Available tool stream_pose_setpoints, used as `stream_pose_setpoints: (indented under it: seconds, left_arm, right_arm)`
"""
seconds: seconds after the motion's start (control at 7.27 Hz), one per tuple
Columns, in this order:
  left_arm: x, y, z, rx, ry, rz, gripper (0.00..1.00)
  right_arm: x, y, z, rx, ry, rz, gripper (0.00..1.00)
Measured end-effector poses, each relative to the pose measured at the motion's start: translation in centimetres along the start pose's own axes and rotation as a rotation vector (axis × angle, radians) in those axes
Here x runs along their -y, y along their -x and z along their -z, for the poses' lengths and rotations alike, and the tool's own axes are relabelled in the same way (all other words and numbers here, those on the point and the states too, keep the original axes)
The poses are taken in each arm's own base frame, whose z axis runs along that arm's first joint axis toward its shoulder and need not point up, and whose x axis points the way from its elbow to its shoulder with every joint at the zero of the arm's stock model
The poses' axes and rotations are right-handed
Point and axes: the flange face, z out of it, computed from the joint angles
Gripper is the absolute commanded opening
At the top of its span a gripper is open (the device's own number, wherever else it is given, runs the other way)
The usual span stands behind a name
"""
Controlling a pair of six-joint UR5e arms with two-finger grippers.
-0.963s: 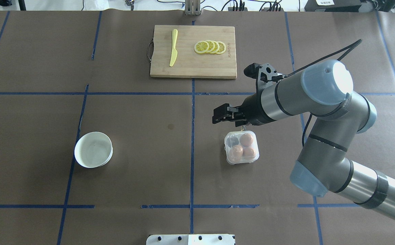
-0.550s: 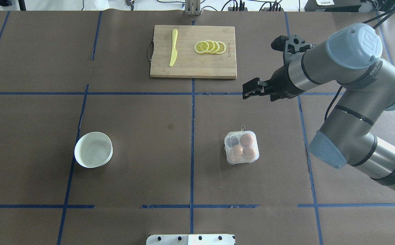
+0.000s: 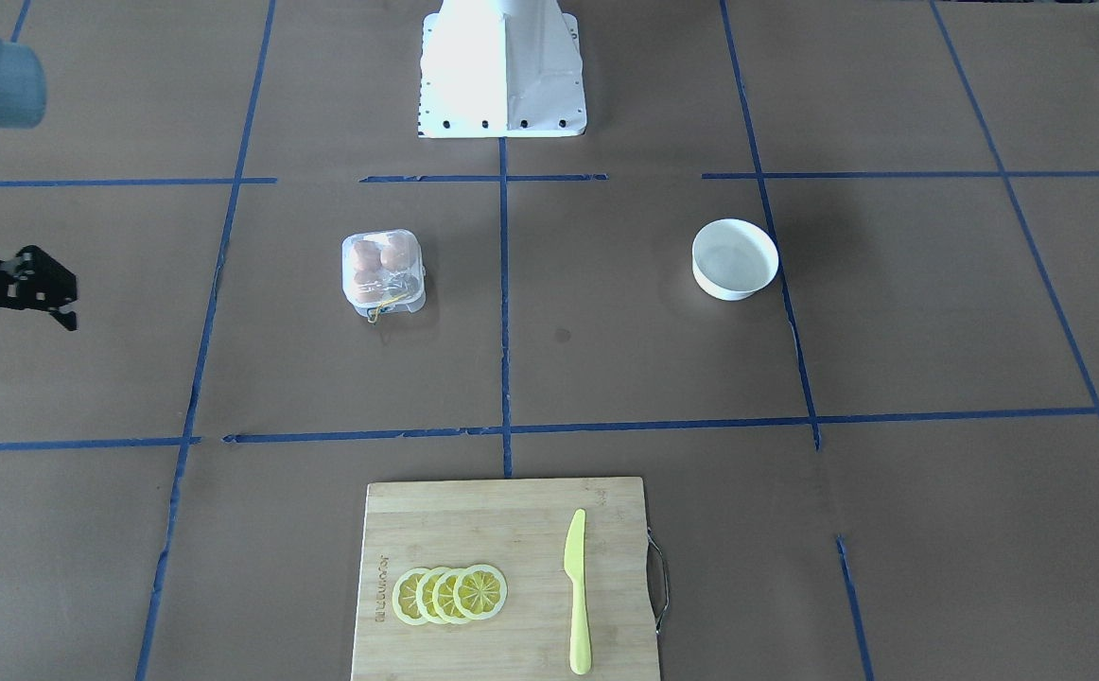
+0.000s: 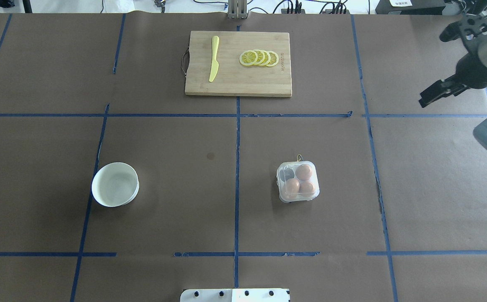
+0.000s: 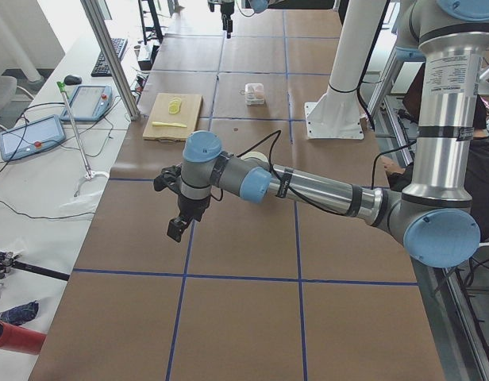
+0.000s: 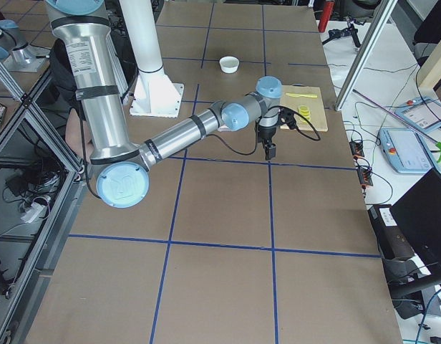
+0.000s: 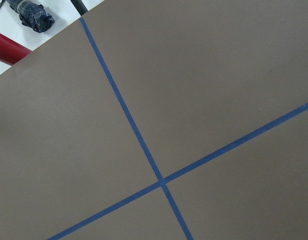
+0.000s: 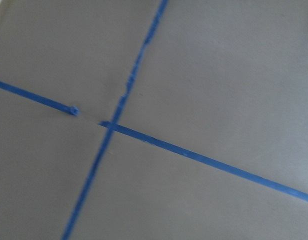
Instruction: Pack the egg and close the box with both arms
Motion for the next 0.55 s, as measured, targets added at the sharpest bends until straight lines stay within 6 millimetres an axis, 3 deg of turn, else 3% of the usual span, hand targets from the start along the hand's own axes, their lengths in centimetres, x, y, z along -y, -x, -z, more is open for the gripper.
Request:
stream_pose_setpoints:
  seconds: [0.28,0.41,0.55]
  left_arm:
    - [-2.8,2.5,0.5,-0.013,0.021,-0.039,1.00]
    - [-4.7,3.3,0.3,-0.012,0.033,-0.030,1.00]
    - [-6.1,3.8,0.0,-0.009,0.048,-0.017,1.00]
  right_arm:
    - [-6.8,-12.7,-0.5,0.030,0.065,0.002,1.00]
    - [-10.3,-18.0,-1.1,0.074,0.080,-0.056,1.00]
    - [-12.9,-21.5,-1.7,0.098,0.088,-0.116,1.00]
